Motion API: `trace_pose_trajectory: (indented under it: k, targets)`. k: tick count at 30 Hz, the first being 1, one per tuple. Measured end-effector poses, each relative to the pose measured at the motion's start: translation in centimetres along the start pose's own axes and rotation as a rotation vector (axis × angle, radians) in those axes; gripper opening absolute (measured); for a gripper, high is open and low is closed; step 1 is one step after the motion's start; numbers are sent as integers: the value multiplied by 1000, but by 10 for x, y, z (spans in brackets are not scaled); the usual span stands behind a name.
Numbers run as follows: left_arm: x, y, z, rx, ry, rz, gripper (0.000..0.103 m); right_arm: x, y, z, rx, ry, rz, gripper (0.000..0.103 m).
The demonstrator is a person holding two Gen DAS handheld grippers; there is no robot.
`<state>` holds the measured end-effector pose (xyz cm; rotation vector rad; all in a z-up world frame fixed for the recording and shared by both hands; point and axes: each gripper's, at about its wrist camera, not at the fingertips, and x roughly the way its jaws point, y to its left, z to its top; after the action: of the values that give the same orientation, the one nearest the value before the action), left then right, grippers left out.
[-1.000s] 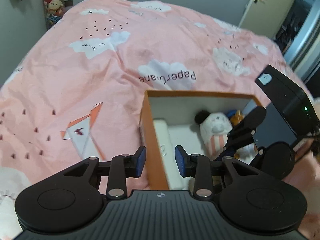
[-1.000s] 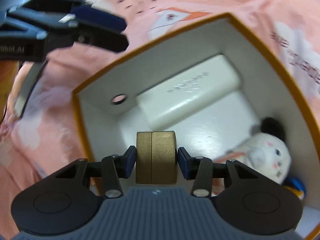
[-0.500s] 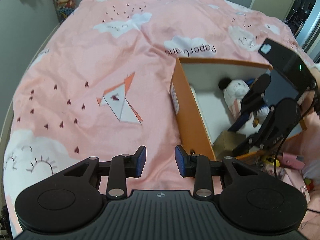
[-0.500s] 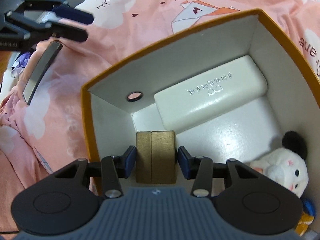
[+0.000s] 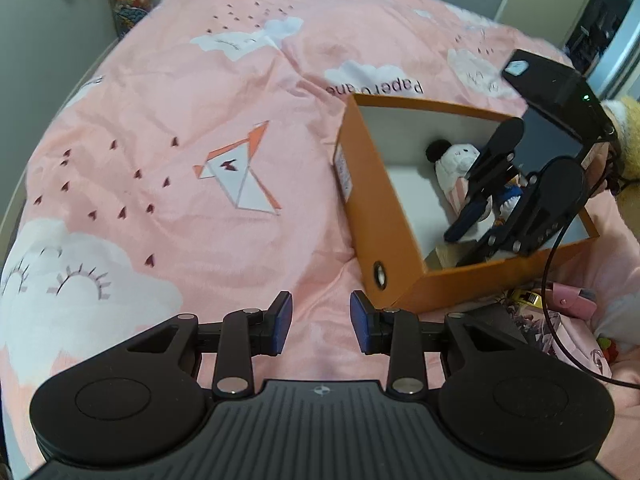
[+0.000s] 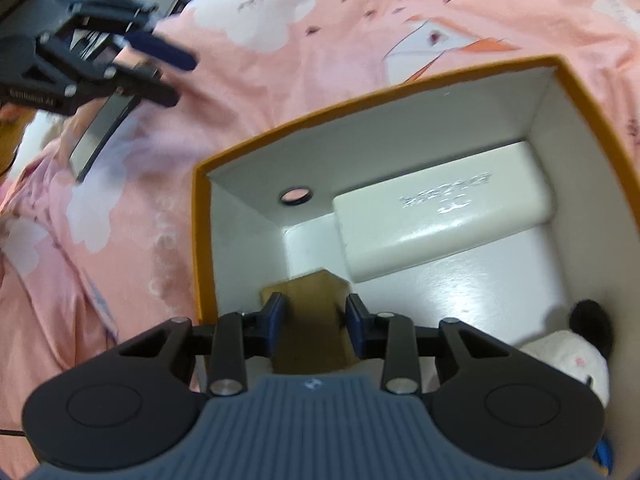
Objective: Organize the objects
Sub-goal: 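Withdraw both grippers from the orange box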
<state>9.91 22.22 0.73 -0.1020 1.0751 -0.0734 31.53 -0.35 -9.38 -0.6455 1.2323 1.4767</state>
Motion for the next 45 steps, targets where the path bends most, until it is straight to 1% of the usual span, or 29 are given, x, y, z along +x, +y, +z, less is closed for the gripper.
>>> trace_pose_trajectory:
  k: [1, 2, 4, 5, 6, 8, 11, 12, 14, 17, 20, 22, 26, 27, 29, 33, 35, 39, 42, 45]
  targets:
    - [-5, 3, -8, -5, -25, 17, 40, -7, 1, -4, 23, -45, -20, 38]
    - [-10, 4, -17, 5, -66, 58, 40, -15, 1, -8, 57, -95, -37, 39]
    - [-20, 1, -38, 61, -150, 174, 40, -37, -2, -20, 158, -215, -59, 45]
    - [-23, 0, -48, 88, -177, 231, 40, -47, -1, -27, 203, -272, -83, 45]
    - [-26, 0, -58, 106, -193, 261, 40, -53, 0, -34, 236, -315, -99, 45]
    - [-30, 0, -74, 120, -201, 293, 40, -67, 6, -49, 302, -402, -134, 45]
    - [-32, -5, -96, 167, -201, 356, 40, -81, 15, -69, 367, -489, -198, 46]
    - [-30, -6, -101, 178, -196, 364, 40, -87, 15, -73, 386, -507, -219, 46]
    - [-29, -7, -110, 179, -202, 352, 40, -90, 16, -83, 437, -535, -274, 47]
    - [-28, -5, -118, 167, -231, 354, 40, -86, 17, -94, 515, -529, -354, 48]
    - [-27, -2, -123, 159, -237, 351, 40, -77, 21, -98, 566, -452, -437, 48]
    - [-26, 0, -124, 161, -237, 352, 40, -71, 24, -102, 591, -402, -475, 48]
    - [-24, 3, -128, 153, -246, 345, 40, -70, 29, -108, 632, -377, -481, 50]
    - [-25, 3, -128, 150, -249, 343, 40, -70, 30, -108, 639, -375, -484, 53]
    - [-27, 3, -128, 150, -255, 339, 40, -72, 33, -110, 650, -374, -494, 53]
    - [-40, 4, -120, 152, -297, 341, 40, -78, 35, -112, 666, -350, -526, 53]
    - [-44, 5, -115, 156, -311, 340, 40, -77, 34, -112, 684, -335, -521, 54]
    - [-49, 5, -104, 152, -340, 340, 40, -68, 28, -116, 749, -312, -483, 54]
    - [-52, 7, -93, 139, -355, 327, 40, -62, 25, -117, 775, -296, -475, 52]
    - [-53, 4, -80, 133, -373, 314, 40, -57, 17, -117, 820, -280, -453, 45]
